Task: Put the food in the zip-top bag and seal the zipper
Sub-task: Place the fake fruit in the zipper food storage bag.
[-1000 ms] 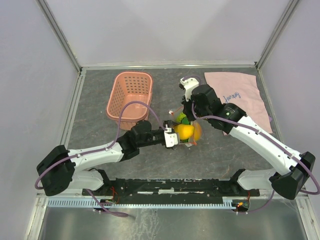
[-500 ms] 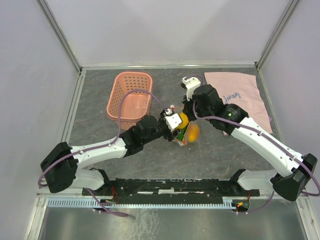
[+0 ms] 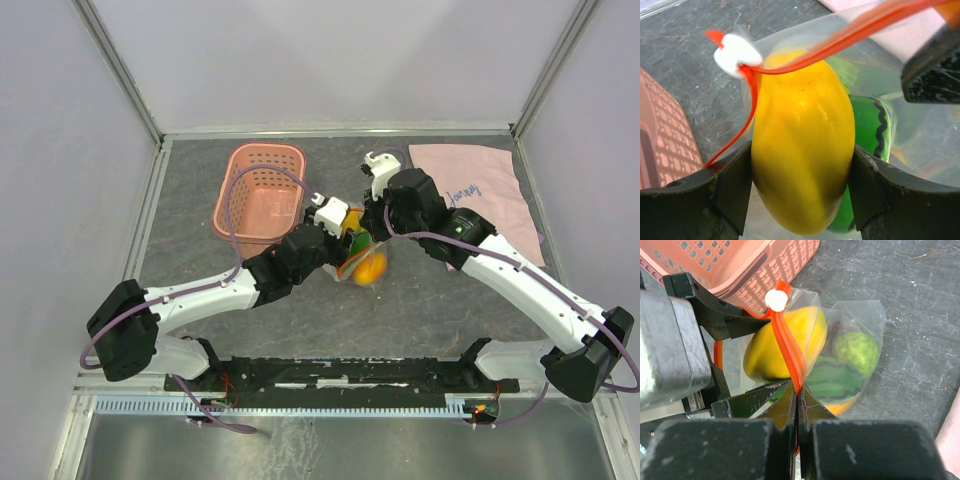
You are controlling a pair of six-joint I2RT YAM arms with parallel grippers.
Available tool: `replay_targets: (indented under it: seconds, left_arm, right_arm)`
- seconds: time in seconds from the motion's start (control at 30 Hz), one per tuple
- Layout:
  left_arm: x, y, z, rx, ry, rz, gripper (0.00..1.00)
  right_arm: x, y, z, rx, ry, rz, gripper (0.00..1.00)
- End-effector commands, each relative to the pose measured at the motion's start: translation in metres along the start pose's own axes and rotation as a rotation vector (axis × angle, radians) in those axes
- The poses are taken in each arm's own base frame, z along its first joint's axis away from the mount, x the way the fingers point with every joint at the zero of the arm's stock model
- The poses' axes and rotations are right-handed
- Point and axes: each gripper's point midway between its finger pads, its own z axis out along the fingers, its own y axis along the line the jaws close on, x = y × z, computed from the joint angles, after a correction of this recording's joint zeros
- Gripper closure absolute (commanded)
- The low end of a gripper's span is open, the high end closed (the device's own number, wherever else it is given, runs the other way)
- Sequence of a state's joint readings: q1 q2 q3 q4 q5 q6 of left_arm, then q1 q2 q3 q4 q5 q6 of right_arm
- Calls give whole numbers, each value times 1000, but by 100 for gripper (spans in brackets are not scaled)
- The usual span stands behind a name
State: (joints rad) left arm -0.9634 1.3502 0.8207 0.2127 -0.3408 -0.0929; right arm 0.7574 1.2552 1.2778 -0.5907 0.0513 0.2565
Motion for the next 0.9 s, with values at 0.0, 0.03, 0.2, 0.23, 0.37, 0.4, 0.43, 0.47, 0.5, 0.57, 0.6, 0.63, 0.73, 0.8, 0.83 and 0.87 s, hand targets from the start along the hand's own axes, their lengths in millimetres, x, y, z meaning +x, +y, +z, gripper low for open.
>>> replay_targets:
  seconds: [0.0, 0.03, 0.2, 0.23, 0.37, 0.4, 0.43, 0.47, 0.5, 0.57, 0.6, 0.63, 0.73, 0.8, 0.83, 0.87]
  left_arm:
    - [-27, 17, 2, -131, -60, -139, 37]
    - [-28, 16, 3, -126, -58, -142, 36]
    - [-26, 10, 6, -107, -32, -165, 27]
    - [-26, 10, 5, -106, -28, -169, 25]
    - [-29, 8, 0, -97, -16, -192, 19]
    - [-30, 8, -2, -95, -13, -198, 18]
    - [-30, 8, -4, -92, -8, -202, 15]
    - [-30, 8, -5, -89, -5, -206, 12]
    - [-31, 7, -7, -84, -3, -209, 10]
    - [-33, 6, -12, -71, 1, -216, 7]
    - [-34, 5, -15, -64, 4, -221, 7]
    - [-36, 4, -18, -53, 4, -227, 6]
    - [-42, 2, -30, -25, 3, -240, 5]
    - [-46, 5, -39, -21, -2, -241, 5]
    - [-47, 8, -43, -29, -4, -239, 5]
    - [-48, 11, -48, -37, -4, -235, 5]
  right_arm:
    - [-21, 7, -7, -31, -89, 17, 99]
    - [-20, 7, -6, -31, -87, 18, 99]
    - [-20, 7, -6, -29, -88, 21, 98]
    - [-20, 6, -5, -27, -88, 21, 99]
    - [-21, 5, -4, -19, -94, 23, 99]
    - [-21, 5, -3, -18, -95, 22, 98]
    - [-20, 5, -3, -16, -94, 24, 98]
    - [-20, 4, -2, -15, -93, 24, 98]
    - [-21, 4, -2, -15, -97, 24, 98]
    - [-20, 4, -2, -13, -95, 24, 97]
    - [-20, 4, -2, -12, -95, 24, 97]
    - [-20, 3, -2, -9, -95, 24, 96]
    - [-21, 3, -3, -5, -98, 22, 96]
    - [-23, 2, -3, -3, -101, 19, 97]
    - [-24, 3, -3, -4, -103, 17, 97]
    - [-24, 2, -3, -2, -103, 17, 98]
